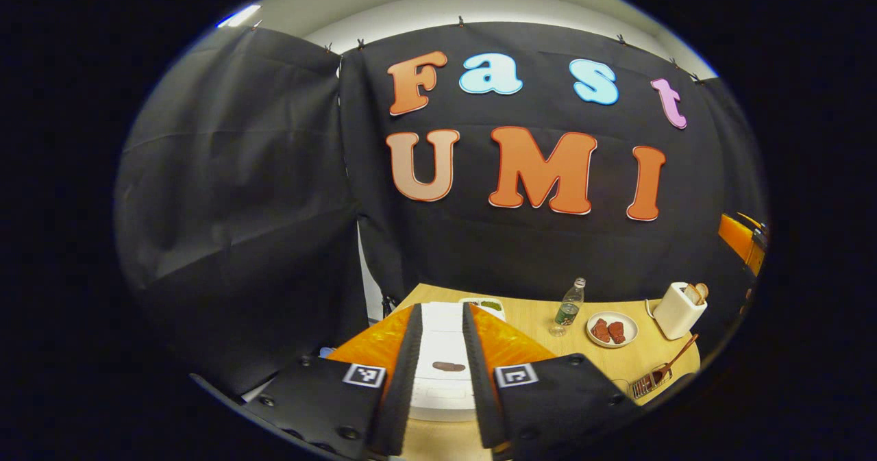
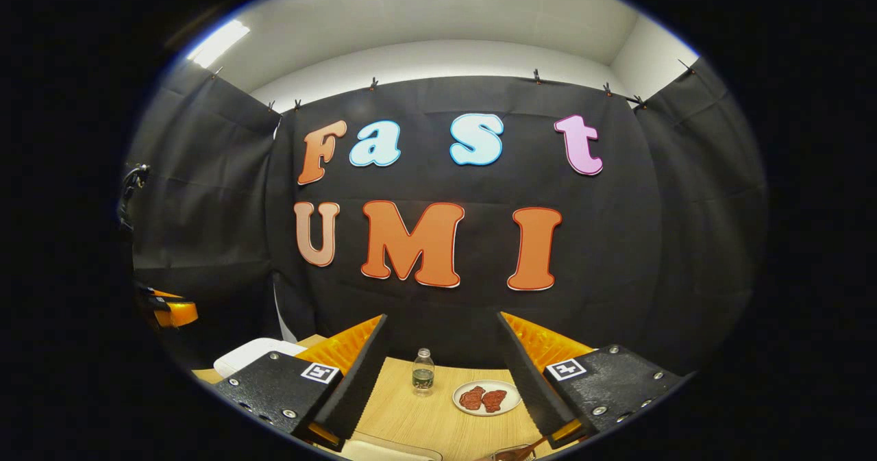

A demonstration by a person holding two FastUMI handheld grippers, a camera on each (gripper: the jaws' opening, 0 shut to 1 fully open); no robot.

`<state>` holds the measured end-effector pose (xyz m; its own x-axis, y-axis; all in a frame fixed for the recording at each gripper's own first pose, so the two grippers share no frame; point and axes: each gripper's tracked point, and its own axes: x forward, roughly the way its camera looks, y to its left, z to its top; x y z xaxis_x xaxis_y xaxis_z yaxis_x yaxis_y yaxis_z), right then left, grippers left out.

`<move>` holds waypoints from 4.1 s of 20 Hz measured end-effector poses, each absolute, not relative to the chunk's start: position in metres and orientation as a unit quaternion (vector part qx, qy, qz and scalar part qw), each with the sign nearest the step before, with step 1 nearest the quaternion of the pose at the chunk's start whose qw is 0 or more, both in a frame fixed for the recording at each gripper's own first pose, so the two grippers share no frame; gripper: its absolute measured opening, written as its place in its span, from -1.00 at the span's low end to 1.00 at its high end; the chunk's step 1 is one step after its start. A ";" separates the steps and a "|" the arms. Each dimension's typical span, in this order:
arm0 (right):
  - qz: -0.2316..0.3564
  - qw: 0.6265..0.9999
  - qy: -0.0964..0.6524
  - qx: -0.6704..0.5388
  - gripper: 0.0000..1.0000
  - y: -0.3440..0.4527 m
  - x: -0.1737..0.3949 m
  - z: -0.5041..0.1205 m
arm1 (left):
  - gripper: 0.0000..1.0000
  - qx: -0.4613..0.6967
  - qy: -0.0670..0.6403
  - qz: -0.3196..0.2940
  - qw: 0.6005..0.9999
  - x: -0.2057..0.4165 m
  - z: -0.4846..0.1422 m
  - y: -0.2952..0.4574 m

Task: Close the left gripper, press the button to open the rice cooker; take a wooden spoon from the chopstick holder with the right hand, scoop a spoonful of rice and pour it into the rice cooker, then put the wooden spoon back into the chopstick holder.

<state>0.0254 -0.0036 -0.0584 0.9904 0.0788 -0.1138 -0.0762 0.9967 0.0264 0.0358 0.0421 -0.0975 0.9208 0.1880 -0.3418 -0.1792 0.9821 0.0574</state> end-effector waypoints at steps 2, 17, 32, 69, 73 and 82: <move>0.035 0.998 0.058 0.009 0.88 -0.006 0.027 -0.060 | -0.75 -0.014 0.201 0.104 0.974 0.040 -0.115 0.059; -0.013 0.994 0.107 -0.011 0.97 -0.039 0.024 -0.104 | -0.89 -0.261 0.483 -0.008 0.835 0.084 -0.256 0.035; -0.034 0.988 0.148 -0.003 0.89 -0.059 0.022 -0.139 | -0.87 -0.228 0.495 0.022 0.838 0.090 -0.303 0.041; -0.109 0.906 0.383 0.145 0.88 -0.191 -0.049 -0.360 | 0.99 0.118 0.072 0.086 0.987 -0.007 -0.114 -0.062; -0.105 0.891 0.397 0.194 0.87 -0.186 -0.040 -0.396 | 1.00 0.120 0.084 0.096 0.985 -0.022 -0.119 -0.068; -0.115 0.854 0.436 0.261 -0.05 -0.172 -0.025 -0.444 | 0.99 0.126 0.101 0.122 0.979 -0.041 -0.127 -0.071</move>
